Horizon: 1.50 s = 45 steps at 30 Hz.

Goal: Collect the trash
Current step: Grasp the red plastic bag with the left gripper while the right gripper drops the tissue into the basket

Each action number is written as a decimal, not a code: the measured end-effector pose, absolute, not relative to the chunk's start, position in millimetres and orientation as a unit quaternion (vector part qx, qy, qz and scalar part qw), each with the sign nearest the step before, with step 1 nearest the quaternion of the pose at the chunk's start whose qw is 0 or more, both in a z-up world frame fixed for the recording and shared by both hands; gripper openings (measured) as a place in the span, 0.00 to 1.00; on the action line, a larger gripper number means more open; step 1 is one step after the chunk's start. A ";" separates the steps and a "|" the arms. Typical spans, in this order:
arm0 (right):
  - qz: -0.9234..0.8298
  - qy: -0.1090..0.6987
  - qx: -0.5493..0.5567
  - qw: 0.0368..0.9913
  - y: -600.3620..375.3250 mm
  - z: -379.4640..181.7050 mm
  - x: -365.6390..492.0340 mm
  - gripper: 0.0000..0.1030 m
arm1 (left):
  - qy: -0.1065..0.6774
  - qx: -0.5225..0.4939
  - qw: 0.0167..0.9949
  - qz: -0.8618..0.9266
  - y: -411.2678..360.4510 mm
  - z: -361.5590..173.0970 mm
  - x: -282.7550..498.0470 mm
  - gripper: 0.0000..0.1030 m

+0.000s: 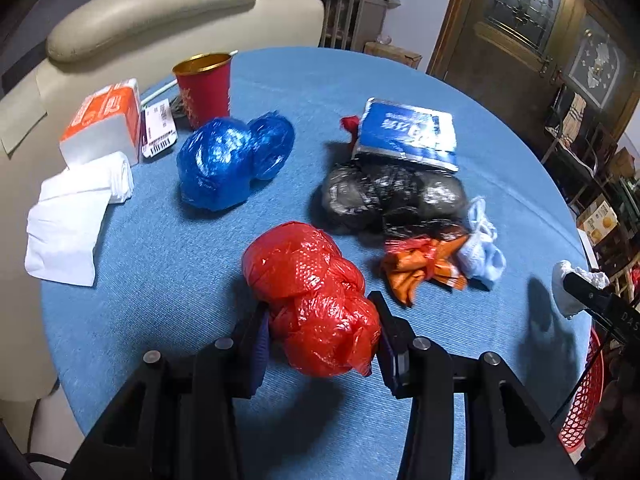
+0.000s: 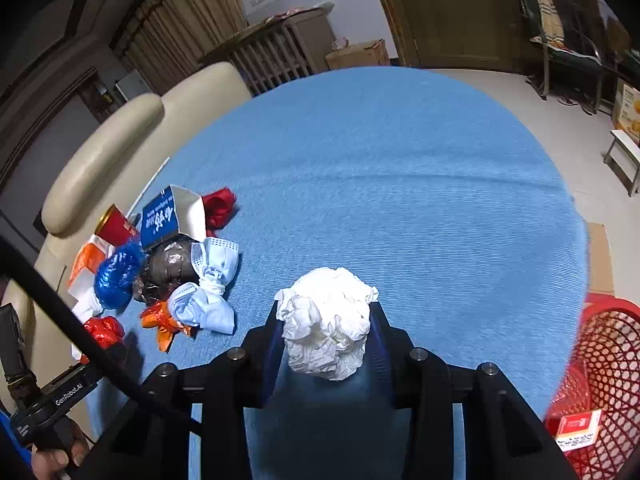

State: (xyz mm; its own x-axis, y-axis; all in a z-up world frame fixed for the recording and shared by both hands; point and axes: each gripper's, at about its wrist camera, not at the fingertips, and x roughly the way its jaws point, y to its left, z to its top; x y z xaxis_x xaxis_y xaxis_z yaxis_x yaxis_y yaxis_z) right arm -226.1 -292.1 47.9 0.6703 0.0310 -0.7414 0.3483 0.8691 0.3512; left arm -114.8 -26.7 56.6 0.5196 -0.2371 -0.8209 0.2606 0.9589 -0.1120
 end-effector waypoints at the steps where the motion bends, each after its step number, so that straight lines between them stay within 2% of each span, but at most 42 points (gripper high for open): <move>1: -0.092 0.392 0.243 0.882 -294.2 49.9 -231.5 0.41 | 0.466 0.015 0.873 -0.144 -28.7 58.1 -116.8 0.46; 26: -0.099 0.341 0.299 0.886 -313.6 65.2 -307.6 0.41 | 0.420 0.055 0.890 -0.168 -49.3 96.9 -169.7 0.46; 45: -0.185 0.316 0.351 0.862 -392.0 49.3 -389.0 0.41 | 0.418 0.098 0.874 -0.229 -108.5 94.5 -186.7 0.46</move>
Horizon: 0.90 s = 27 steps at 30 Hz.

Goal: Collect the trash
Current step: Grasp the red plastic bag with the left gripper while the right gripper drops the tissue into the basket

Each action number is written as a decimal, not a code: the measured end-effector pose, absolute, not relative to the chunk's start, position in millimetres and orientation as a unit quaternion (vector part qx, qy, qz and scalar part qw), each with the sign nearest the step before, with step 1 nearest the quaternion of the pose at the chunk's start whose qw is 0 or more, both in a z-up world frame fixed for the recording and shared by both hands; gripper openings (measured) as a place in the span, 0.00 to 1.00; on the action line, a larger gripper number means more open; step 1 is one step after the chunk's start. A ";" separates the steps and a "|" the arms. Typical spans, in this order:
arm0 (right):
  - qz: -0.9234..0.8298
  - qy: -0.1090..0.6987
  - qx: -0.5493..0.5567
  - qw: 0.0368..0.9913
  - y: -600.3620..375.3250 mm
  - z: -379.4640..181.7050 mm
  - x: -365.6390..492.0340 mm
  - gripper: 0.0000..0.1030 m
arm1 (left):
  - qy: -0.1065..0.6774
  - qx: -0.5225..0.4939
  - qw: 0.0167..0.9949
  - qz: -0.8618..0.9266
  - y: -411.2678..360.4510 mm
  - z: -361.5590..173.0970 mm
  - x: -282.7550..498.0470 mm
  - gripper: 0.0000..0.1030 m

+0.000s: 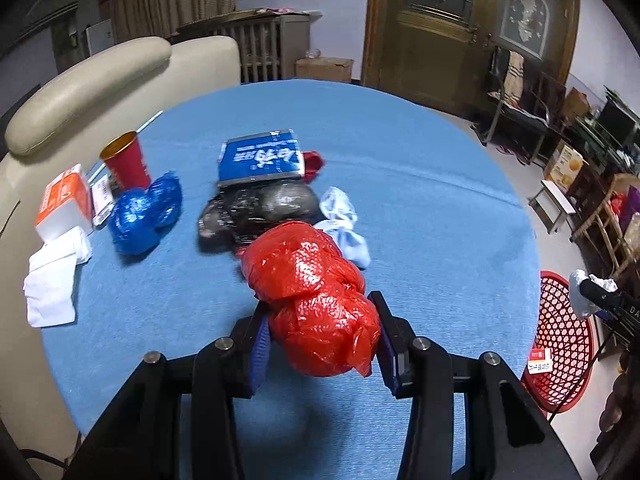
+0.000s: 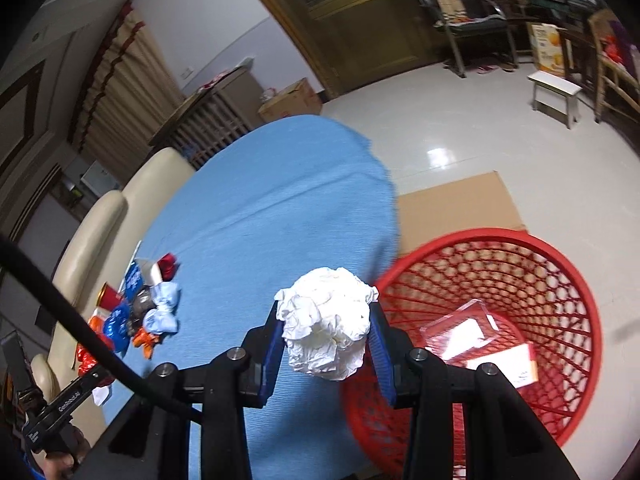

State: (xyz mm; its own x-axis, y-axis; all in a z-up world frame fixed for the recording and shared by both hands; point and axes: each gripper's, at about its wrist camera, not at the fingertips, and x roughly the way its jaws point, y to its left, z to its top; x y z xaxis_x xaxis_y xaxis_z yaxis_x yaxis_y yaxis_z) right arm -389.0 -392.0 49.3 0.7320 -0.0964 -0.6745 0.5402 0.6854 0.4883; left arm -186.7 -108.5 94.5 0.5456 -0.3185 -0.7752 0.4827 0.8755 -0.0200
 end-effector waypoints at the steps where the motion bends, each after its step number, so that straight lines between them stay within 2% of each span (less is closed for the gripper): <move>1: -0.190 0.318 0.355 0.859 -396.6 45.6 -393.5 0.41 | 0.418 0.101 0.873 -0.231 -111.5 93.9 -187.5 0.46; 16: -0.237 0.335 0.404 0.818 -433.6 3.1 -428.1 0.41 | 0.417 0.125 0.864 -0.251 -139.5 90.5 -195.4 0.46; 19: -0.246 0.340 0.426 0.801 -441.9 -5.3 -431.8 0.43 | 0.418 0.126 0.863 -0.252 -142.4 89.6 -196.0 0.46; 23: -0.262 0.340 0.440 0.789 -449.3 -8.9 -439.8 0.55 | 0.420 0.127 0.862 -0.253 -144.4 87.7 -196.2 0.46; 27: -0.270 0.335 0.441 0.788 -453.3 -6.8 -445.6 0.55 | 0.419 0.129 0.861 -0.256 -147.7 87.7 -198.5 0.46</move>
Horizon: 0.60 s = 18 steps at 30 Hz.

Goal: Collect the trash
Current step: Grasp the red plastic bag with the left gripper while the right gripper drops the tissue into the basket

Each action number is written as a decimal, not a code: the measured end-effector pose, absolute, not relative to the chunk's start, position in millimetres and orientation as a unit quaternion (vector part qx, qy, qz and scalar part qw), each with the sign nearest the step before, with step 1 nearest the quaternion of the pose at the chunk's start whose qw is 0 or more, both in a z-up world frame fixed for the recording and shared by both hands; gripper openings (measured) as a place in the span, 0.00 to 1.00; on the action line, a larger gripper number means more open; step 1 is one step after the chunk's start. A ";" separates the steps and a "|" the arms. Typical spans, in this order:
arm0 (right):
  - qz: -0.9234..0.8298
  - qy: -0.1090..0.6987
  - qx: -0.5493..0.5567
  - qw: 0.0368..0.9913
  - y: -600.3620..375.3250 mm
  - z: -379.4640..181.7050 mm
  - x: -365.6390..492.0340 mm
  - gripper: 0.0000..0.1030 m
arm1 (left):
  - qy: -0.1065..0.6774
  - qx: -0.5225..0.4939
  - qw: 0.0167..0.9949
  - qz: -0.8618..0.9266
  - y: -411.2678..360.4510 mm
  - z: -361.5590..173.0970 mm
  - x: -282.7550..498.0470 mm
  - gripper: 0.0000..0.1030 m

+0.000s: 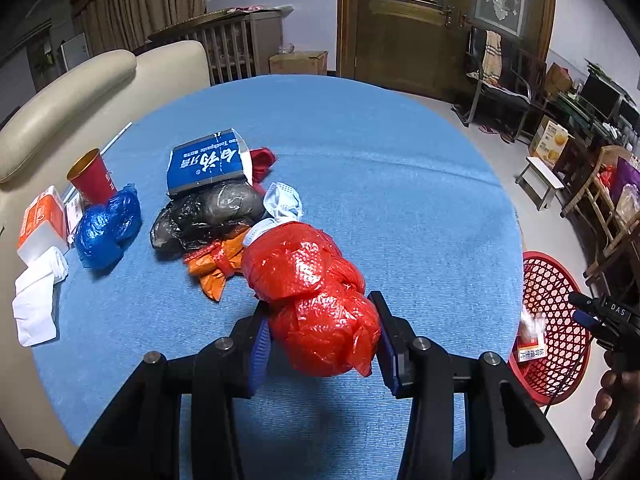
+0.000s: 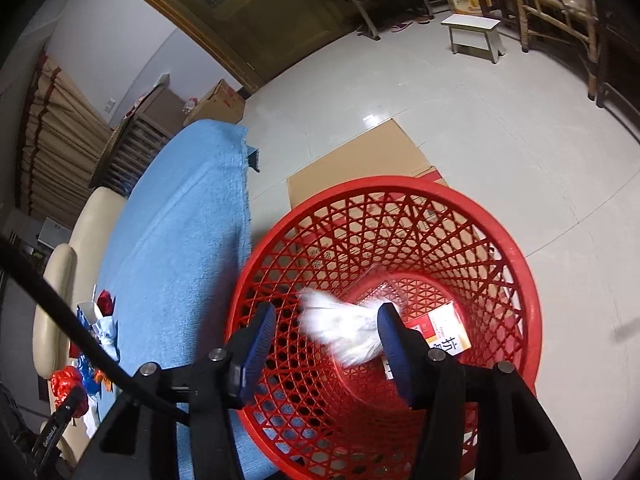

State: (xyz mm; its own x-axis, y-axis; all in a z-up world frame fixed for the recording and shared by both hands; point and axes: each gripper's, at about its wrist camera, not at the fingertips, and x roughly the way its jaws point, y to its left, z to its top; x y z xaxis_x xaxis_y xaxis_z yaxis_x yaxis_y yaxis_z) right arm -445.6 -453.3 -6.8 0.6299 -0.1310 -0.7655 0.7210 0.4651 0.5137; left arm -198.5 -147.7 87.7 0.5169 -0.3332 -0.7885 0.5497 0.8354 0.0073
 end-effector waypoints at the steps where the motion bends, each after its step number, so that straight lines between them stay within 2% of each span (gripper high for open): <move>1: -0.273 0.331 0.440 0.789 -454.1 -4.8 -447.3 0.55 | 0.418 0.130 0.861 -0.258 -148.9 88.1 -199.3 0.46; 9: -0.276 0.313 0.426 0.803 -451.3 13.5 -452.7 0.55 | 0.415 0.131 0.849 -0.298 -176.0 91.2 -209.9 0.46; 18: -0.278 0.298 0.395 0.823 -442.9 39.8 -462.3 0.55 | 0.407 0.156 0.804 -0.405 -242.9 93.5 -251.5 0.46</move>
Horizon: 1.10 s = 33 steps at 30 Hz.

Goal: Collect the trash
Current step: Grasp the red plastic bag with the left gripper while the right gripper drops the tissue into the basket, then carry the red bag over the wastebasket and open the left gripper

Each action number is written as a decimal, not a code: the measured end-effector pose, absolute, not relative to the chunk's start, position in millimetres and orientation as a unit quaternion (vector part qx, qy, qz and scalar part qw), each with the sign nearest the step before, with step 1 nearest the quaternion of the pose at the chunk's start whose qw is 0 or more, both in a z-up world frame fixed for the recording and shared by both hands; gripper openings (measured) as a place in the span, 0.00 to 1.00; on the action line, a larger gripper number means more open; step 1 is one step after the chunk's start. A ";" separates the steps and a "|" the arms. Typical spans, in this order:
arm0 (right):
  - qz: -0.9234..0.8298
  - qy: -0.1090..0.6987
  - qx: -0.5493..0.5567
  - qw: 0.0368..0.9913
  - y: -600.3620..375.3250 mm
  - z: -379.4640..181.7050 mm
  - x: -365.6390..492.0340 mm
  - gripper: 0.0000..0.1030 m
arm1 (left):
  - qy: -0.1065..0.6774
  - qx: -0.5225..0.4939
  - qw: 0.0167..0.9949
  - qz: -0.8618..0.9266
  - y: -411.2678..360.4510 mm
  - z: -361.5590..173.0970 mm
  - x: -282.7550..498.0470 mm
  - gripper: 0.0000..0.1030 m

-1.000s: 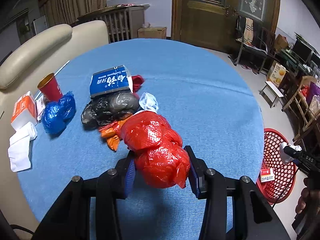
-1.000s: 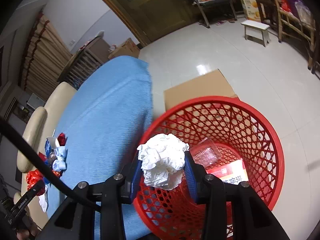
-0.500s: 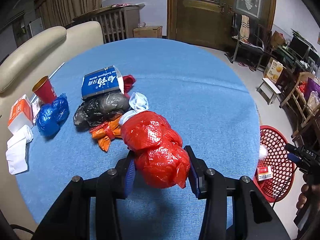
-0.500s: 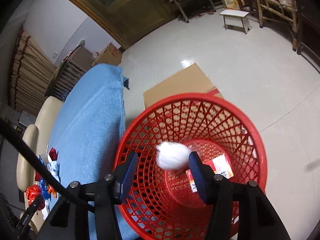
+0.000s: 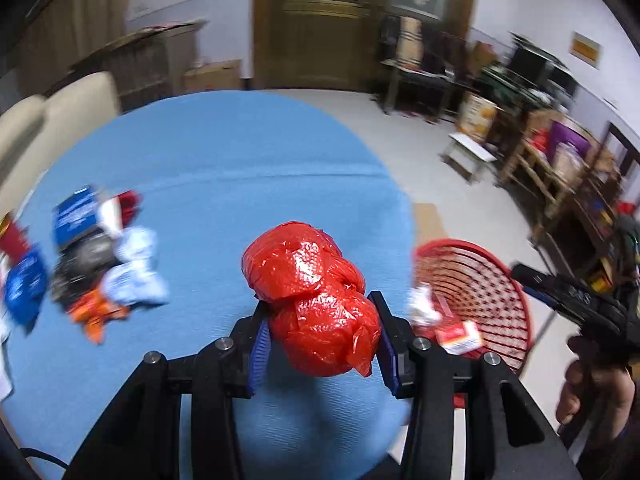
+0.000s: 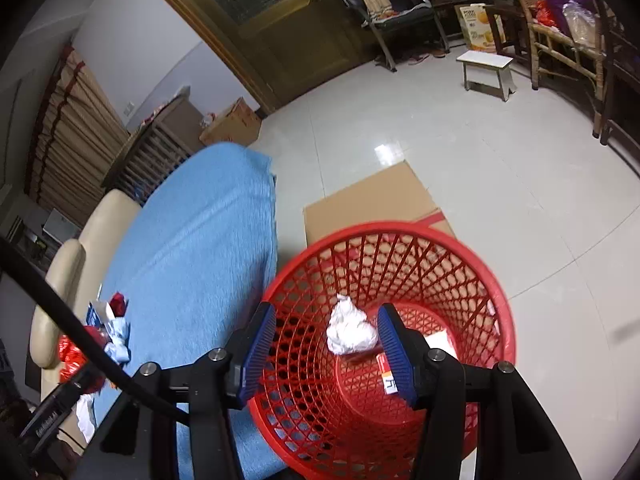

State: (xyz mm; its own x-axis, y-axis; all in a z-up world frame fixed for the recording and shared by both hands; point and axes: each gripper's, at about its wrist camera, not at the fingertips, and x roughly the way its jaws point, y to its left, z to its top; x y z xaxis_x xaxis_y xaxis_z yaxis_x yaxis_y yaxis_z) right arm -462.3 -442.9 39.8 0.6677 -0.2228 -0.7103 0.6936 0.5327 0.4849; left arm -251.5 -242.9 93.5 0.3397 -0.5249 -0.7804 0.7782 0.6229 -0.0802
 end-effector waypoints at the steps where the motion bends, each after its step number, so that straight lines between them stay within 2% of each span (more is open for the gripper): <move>1: -0.281 0.294 0.396 0.823 -444.1 42.2 -464.5 0.55 | 0.408 0.160 0.795 -0.419 -250.9 91.6 -257.0 0.46; 13: -0.318 0.265 0.406 0.815 -470.4 57.9 -500.9 0.55 | 0.412 0.228 0.732 -0.492 -339.2 67.5 -308.9 0.46; 33: -0.331 0.245 0.396 0.821 -478.2 80.7 -507.9 0.55 | 0.446 0.261 0.700 -0.494 -381.6 29.0 -323.1 0.46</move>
